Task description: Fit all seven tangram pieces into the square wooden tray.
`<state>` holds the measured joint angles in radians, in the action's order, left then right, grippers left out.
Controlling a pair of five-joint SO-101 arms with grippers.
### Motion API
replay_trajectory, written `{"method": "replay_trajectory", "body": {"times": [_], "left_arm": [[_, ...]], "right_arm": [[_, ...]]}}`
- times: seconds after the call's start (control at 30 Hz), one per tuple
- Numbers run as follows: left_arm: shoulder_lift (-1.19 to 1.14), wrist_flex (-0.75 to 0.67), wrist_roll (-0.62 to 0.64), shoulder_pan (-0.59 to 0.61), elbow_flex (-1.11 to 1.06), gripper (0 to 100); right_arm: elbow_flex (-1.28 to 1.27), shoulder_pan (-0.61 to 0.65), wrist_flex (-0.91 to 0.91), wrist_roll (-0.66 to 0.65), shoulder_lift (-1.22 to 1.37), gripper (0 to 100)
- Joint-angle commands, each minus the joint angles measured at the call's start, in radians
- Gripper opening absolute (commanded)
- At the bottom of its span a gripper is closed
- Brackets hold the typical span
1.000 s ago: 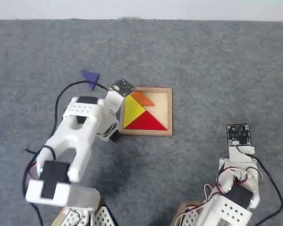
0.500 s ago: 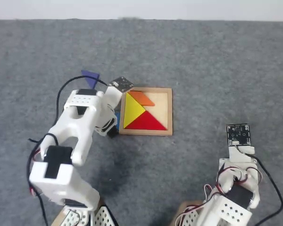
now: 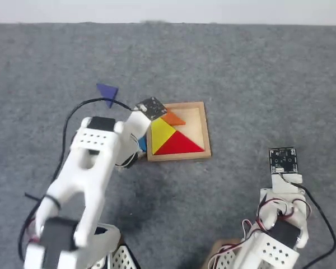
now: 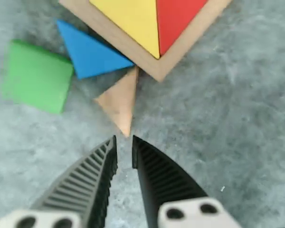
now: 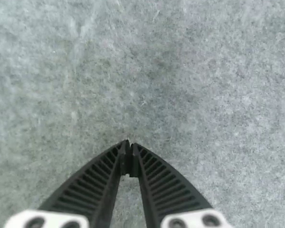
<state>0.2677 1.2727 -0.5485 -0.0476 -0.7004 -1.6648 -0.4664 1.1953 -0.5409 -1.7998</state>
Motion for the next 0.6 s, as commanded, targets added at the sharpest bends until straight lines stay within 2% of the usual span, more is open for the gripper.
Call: {"method": "replay_trajectory", "body": {"times": [0.0,0.17,0.3,0.57], "left_arm": [[0.115,-0.003,0.017,-0.002,0.001,8],[0.080,-0.089,0.017,-0.008,-0.001,16],[-0.080,-0.190,0.011,0.000,0.027,16],[-0.393,-0.199,0.008,-0.002,0.177,13]], "right_arm": [[-0.017,0.010,0.004,-0.011,-0.013,0.9],[-0.017,0.010,0.005,-0.011,-0.013,0.9],[-0.017,0.010,0.007,-0.011,-0.013,0.9],[-0.017,0.010,0.007,-0.012,-0.013,0.9]]}}
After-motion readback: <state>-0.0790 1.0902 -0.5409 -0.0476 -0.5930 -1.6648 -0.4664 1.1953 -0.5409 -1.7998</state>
